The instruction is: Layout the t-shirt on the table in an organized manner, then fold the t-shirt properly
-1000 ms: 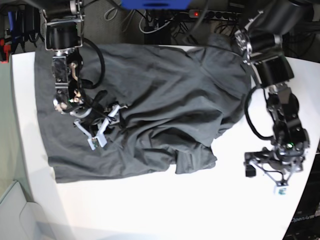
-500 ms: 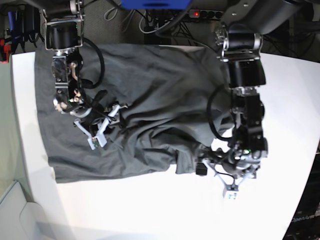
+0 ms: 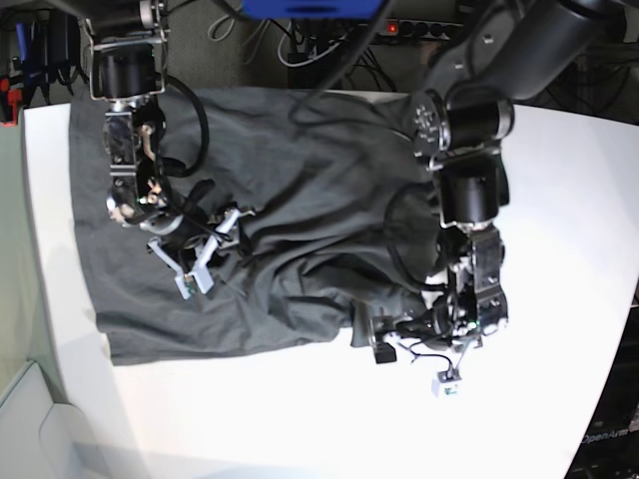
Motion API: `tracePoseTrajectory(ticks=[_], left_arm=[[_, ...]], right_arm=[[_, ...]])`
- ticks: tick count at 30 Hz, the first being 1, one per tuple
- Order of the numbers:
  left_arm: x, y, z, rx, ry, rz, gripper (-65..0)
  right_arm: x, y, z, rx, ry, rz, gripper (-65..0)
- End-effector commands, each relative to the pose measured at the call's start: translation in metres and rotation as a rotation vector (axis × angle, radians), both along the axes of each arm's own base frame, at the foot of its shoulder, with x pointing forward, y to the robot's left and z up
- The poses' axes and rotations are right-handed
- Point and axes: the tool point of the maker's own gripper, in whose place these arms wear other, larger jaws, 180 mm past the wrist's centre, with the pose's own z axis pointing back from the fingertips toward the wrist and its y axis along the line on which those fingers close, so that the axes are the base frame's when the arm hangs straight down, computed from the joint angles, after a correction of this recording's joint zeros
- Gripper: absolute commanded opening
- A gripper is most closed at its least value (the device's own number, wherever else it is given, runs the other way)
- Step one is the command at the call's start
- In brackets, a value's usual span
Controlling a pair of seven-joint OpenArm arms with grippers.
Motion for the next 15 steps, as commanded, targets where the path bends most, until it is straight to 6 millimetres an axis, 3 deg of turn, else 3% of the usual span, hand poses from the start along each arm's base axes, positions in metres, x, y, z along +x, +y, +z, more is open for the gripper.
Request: tracePoseTrajectory(ticks=[1, 15], left_arm=[[0.018, -0.001, 0.025, -0.011, -0.069, 0.002, -2.6], [0.014, -0.019, -0.006, -0.058, -0.018, -0.011, -3.0]], right_arm=[[-0.006, -0.003, -0.007, -0.032, 0.045, 0.013, -31.5], [-0.004, -0.003, -0.005, -0.032, 0.038, 0.013, -31.5]])
